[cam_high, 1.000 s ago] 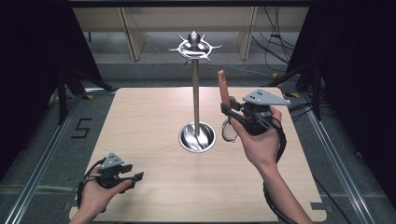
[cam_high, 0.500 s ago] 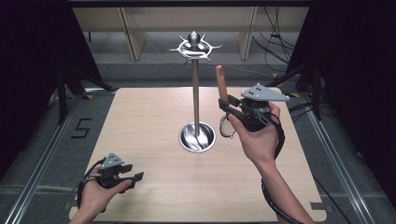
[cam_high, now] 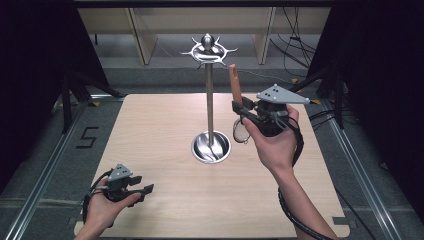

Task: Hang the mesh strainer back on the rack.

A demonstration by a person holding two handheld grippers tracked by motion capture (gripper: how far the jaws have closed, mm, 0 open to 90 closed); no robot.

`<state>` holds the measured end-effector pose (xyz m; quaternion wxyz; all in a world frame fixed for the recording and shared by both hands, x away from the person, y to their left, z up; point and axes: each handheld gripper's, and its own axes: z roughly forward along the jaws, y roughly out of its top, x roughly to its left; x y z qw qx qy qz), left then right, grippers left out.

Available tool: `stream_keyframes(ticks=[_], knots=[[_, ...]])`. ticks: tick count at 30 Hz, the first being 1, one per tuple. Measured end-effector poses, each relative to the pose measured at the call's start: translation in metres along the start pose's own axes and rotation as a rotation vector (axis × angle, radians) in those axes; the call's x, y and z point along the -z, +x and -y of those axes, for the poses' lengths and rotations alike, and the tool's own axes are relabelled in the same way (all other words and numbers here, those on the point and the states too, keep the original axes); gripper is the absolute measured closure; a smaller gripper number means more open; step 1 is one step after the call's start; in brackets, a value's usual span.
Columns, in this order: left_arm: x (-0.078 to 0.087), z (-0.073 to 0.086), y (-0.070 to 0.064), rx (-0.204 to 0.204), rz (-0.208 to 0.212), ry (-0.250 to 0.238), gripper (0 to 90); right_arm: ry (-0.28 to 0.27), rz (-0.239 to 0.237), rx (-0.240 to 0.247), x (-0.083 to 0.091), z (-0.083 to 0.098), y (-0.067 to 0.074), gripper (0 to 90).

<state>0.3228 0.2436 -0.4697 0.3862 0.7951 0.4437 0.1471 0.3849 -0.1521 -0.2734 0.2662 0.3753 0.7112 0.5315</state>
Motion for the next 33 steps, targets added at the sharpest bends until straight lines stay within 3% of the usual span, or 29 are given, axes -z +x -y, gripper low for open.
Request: stream_keyframes(ticks=[3,7,11,17,25,26,31,32,33], knots=[[0.000,0.000,0.000,0.005,-0.003,-0.001,40.8,0.004,-0.005,-0.010,-0.001,-0.002,0.001,69.0],[0.000,0.000,0.000,0.000,0.000,-0.001,40.8,-0.009,-0.005,0.013,-0.003,-0.005,0.000,69.1],[0.000,0.000,0.000,0.000,-0.001,0.000,40.8,0.003,-0.006,-0.009,-0.004,-0.007,0.002,69.0],[0.001,0.000,0.001,-0.002,-0.001,0.000,40.8,-0.005,0.000,0.021,-0.007,-0.010,0.000,69.0],[0.000,0.000,0.000,0.006,0.000,-0.007,40.8,0.010,-0.006,-0.001,-0.011,-0.012,0.002,69.0],[0.000,0.000,0.000,0.006,0.000,-0.007,40.8,-0.002,0.002,0.021,-0.013,-0.012,0.000,69.0],[0.001,0.000,0.001,-0.002,0.000,-0.002,40.8,0.000,0.000,0.015,-0.015,-0.013,0.001,69.0],[0.001,0.000,0.000,-0.001,0.000,-0.002,40.8,0.017,-0.003,-0.015,-0.016,-0.013,0.003,69.0],[0.001,0.000,0.000,-0.001,0.000,-0.003,40.8,0.017,-0.003,-0.015,-0.016,-0.013,0.003,69.0]])
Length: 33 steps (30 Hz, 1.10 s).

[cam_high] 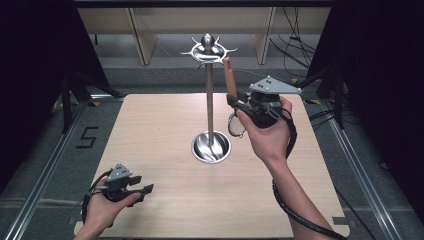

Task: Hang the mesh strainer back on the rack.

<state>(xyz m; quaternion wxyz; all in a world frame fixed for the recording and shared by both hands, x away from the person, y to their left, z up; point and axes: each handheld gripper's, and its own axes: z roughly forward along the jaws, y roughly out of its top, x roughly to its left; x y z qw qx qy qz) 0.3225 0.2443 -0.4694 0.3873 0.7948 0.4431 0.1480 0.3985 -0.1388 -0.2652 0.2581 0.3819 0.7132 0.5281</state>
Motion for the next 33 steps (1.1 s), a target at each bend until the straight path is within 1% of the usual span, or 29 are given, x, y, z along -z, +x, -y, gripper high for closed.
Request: stream_keyframes(ticks=[1,2,3,4,6,8,9,10,11,12,13,14,15,17,18,19,20,22,23,24,26,28,29,30,31,32,33], knots=[[0.000,0.000,0.000,0.001,0.000,0.000,40.8,-0.016,0.003,0.019,-0.002,0.000,-0.002,69.1],[0.000,0.000,0.000,0.001,0.001,0.000,40.8,-0.002,-0.003,0.017,-0.002,0.000,-0.001,69.0],[0.000,0.000,0.000,0.001,0.001,0.000,40.8,-0.002,-0.003,0.017,-0.002,0.000,-0.001,69.0],[0.000,0.000,0.000,0.002,0.001,0.000,40.8,-0.002,-0.002,0.000,-0.004,0.000,0.000,69.0],[0.000,0.000,0.000,0.001,0.001,-0.001,40.8,-0.013,0.005,0.034,-0.006,-0.001,-0.002,69.0],[0.000,0.000,-0.001,0.003,0.000,-0.003,40.8,-0.007,0.002,0.027,-0.006,-0.001,-0.001,69.1],[-0.001,0.000,-0.001,0.003,0.000,-0.003,40.8,-0.009,0.007,0.034,-0.008,-0.001,-0.002,69.0],[-0.001,0.000,-0.001,0.003,0.000,-0.003,40.8,0.003,0.003,0.008,-0.008,-0.001,0.000,69.0],[-0.001,0.000,-0.001,0.004,0.000,-0.003,40.8,0.001,-0.001,0.020,-0.009,0.000,-0.001,69.0],[-0.001,0.000,-0.001,0.003,0.000,-0.003,40.8,0.001,-0.001,0.020,-0.009,0.000,-0.001,69.0],[-0.001,0.000,-0.001,0.002,0.001,-0.003,40.8,-0.001,0.002,0.034,-0.010,-0.001,-0.001,69.0],[-0.001,0.000,-0.001,0.002,0.001,-0.003,40.8,-0.001,0.002,0.034,-0.010,-0.001,-0.001,69.0],[-0.001,0.000,-0.001,0.000,0.003,0.000,40.8,0.014,-0.004,0.001,-0.011,-0.001,0.001,69.0],[-0.001,0.000,-0.001,0.001,0.005,0.003,40.8,0.014,-0.003,0.002,-0.011,-0.001,0.001,69.0],[-0.001,0.000,-0.001,0.001,0.005,0.002,40.8,0.001,0.002,0.031,-0.013,-0.001,-0.001,69.0],[-0.001,0.000,-0.001,0.003,0.006,0.003,40.8,0.013,-0.008,0.012,-0.013,-0.001,0.000,69.0],[-0.002,0.000,-0.001,0.006,0.003,-0.005,40.8,0.013,-0.008,0.012,-0.013,-0.001,0.000,69.0],[-0.002,0.000,-0.001,0.006,0.004,-0.003,40.8,0.004,-0.001,0.029,-0.015,-0.001,-0.001,69.0],[-0.001,0.000,-0.001,0.005,0.002,-0.002,40.8,0.004,0.000,0.011,-0.015,-0.001,0.000,68.9],[-0.001,0.000,-0.001,0.004,0.003,-0.002,40.8,0.003,-0.002,0.022,-0.017,-0.001,0.000,68.9],[-0.001,0.000,-0.001,0.005,0.003,-0.003,40.8,0.005,0.003,0.027,-0.017,-0.001,0.000,68.9],[-0.002,0.000,-0.001,0.008,0.004,-0.005,40.8,0.009,0.001,0.019,-0.018,-0.001,0.000,68.9],[-0.002,0.000,-0.001,0.009,0.004,-0.005,40.8,0.026,-0.011,-0.008,-0.018,0.000,0.001,68.9],[-0.001,0.000,-0.001,0.008,0.005,-0.003,40.8,0.026,-0.011,-0.008,-0.018,0.000,0.001,68.9],[-0.001,0.000,-0.001,0.010,-0.005,-0.005,40.8,0.018,-0.004,0.013,-0.019,0.000,0.000,68.9],[-0.001,0.000,-0.001,0.010,-0.004,-0.003,40.9,0.023,-0.011,-0.003,-0.020,0.000,0.001,68.9],[-0.001,0.000,-0.001,0.006,-0.002,-0.003,40.9,0.022,-0.005,0.006,-0.020,0.000,0.001,68.9]])
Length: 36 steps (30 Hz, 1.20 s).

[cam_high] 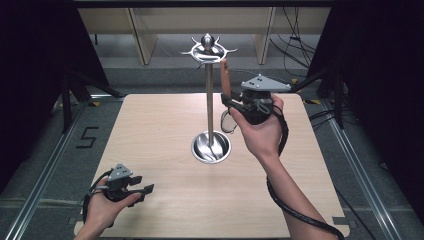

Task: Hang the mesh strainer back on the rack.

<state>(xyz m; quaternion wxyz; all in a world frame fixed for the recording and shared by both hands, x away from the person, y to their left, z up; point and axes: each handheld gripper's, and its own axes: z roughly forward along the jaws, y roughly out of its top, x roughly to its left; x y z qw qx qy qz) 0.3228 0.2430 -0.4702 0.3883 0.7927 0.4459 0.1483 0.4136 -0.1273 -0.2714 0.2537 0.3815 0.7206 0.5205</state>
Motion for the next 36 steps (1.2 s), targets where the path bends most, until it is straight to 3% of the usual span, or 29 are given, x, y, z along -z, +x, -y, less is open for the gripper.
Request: stream_keyframes(ticks=[13,19,28,29,31,36], knots=[[0.000,0.000,0.000,0.004,-0.002,-0.001,40.9,-0.006,0.002,0.025,-0.004,0.000,-0.001,68.8],[0.000,0.000,0.000,0.008,0.002,-0.005,40.9,0.011,-0.020,0.004,-0.006,0.001,0.002,67.7],[0.000,0.000,0.000,0.004,-0.001,-0.002,40.9,-0.012,-0.011,0.031,-0.006,0.006,-0.002,45.1],[0.000,0.000,-0.001,0.007,-0.009,-0.001,40.9,-0.022,-0.012,0.056,-0.005,0.007,-0.005,41.6],[0.000,0.000,0.000,0.003,-0.002,-0.001,40.9,-0.017,-0.005,0.039,-0.003,0.008,-0.004,40.5],[0.000,0.000,0.000,0.003,-0.002,-0.006,40.9,-0.018,-0.006,0.052,0.005,0.009,-0.009,38.4]])
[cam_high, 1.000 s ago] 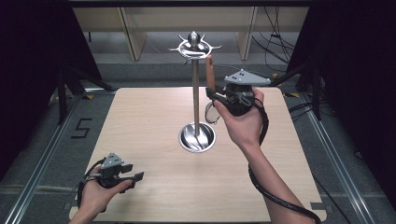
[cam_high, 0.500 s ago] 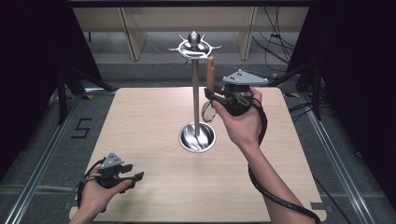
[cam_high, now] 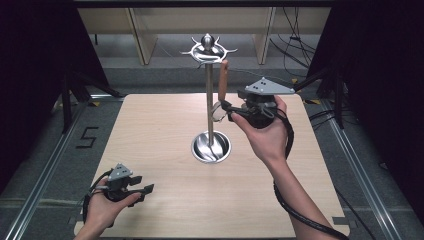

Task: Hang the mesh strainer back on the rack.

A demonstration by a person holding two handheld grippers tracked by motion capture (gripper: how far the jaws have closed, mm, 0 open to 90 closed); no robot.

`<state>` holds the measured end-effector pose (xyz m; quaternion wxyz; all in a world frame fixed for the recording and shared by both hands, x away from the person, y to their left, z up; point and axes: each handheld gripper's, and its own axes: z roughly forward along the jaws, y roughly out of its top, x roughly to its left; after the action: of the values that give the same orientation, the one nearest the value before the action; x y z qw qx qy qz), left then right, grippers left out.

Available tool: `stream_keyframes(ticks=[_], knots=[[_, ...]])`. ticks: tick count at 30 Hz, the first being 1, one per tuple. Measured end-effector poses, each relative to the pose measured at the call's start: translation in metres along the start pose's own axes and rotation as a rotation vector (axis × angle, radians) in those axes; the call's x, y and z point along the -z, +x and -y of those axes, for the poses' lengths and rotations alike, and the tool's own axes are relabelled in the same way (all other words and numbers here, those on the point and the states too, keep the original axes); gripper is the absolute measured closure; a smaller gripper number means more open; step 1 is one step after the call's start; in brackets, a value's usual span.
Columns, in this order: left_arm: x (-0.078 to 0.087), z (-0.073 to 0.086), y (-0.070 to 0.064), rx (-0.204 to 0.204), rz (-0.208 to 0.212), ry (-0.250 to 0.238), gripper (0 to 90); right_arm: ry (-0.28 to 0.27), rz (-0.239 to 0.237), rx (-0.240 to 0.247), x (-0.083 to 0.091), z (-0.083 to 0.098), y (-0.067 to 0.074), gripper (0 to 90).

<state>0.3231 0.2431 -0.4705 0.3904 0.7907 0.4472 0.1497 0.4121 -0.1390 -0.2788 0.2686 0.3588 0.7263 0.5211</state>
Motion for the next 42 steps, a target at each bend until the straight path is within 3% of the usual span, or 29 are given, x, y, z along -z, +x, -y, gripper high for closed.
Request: stream_keyframes(ticks=[2,16,21,22,24,33,39,42], knots=[[0.001,0.000,0.000,0.000,-0.007,0.005,40.9,-0.003,0.009,0.010,0.005,0.003,-0.003,37.5],[0.000,0.000,0.000,-0.008,-0.004,0.002,41.1,0.024,0.023,-0.046,0.038,0.040,-0.028,35.5],[-0.001,0.000,0.001,0.003,-0.005,0.002,41.1,0.050,0.048,-0.060,0.052,0.056,-0.038,37.1],[-0.001,0.000,0.001,-0.001,-0.005,0.000,41.2,0.070,0.053,-0.092,0.057,0.063,-0.040,37.7],[-0.001,0.000,0.001,-0.008,-0.007,0.002,41.1,0.082,0.074,-0.078,0.061,0.071,-0.045,38.2],[-0.001,0.001,0.000,0.007,-0.021,0.002,41.1,0.135,0.093,-0.125,0.068,0.106,-0.055,39.9],[-0.002,0.000,0.000,0.002,-0.007,0.004,41.1,0.156,0.115,-0.137,0.073,0.132,-0.063,41.9],[-0.002,0.000,0.001,-0.004,-0.004,0.015,41.0,0.193,0.110,-0.160,0.073,0.147,-0.063,43.3]])
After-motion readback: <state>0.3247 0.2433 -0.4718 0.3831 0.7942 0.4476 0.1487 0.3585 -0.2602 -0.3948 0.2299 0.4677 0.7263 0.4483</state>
